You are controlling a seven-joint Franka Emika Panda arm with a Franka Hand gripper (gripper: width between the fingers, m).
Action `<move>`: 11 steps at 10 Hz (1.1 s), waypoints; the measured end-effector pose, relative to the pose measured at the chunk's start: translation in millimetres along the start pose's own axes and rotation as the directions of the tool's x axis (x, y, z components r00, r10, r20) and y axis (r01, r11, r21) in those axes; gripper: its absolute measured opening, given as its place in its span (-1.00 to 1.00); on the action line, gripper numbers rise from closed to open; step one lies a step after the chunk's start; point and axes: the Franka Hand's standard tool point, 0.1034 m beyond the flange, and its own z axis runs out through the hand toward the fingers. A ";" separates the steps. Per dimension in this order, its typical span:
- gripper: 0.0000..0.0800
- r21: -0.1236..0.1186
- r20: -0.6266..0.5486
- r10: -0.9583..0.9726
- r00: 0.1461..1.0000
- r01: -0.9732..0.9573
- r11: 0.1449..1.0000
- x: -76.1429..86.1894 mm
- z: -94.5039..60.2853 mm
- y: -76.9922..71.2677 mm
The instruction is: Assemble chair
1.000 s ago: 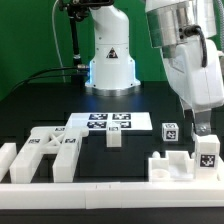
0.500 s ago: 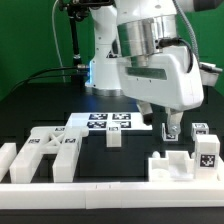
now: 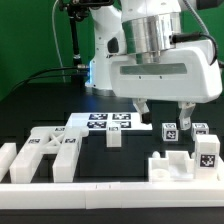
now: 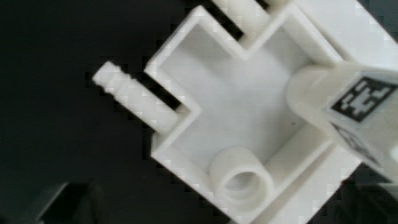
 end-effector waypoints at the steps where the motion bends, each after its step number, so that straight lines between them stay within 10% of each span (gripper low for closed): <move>1: 0.62 -0.021 0.001 -0.089 0.996 0.089 0.996 -5.7 10.3 16.0; 5: 0.62 -0.078 0.105 -0.511 0.853 0.519 0.851 -2.5 22.0 76.9; 9: 0.62 -0.062 0.155 -0.634 0.758 0.648 0.759 -4.6 25.5 83.0; 11: 0.62 -0.086 0.338 -0.626 0.703 0.686 0.723 -12.9 30.6 109.3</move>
Offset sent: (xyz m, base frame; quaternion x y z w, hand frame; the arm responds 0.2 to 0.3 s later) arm -0.0424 -0.0525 -0.0166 -0.0842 -0.0591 -0.3009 0.9481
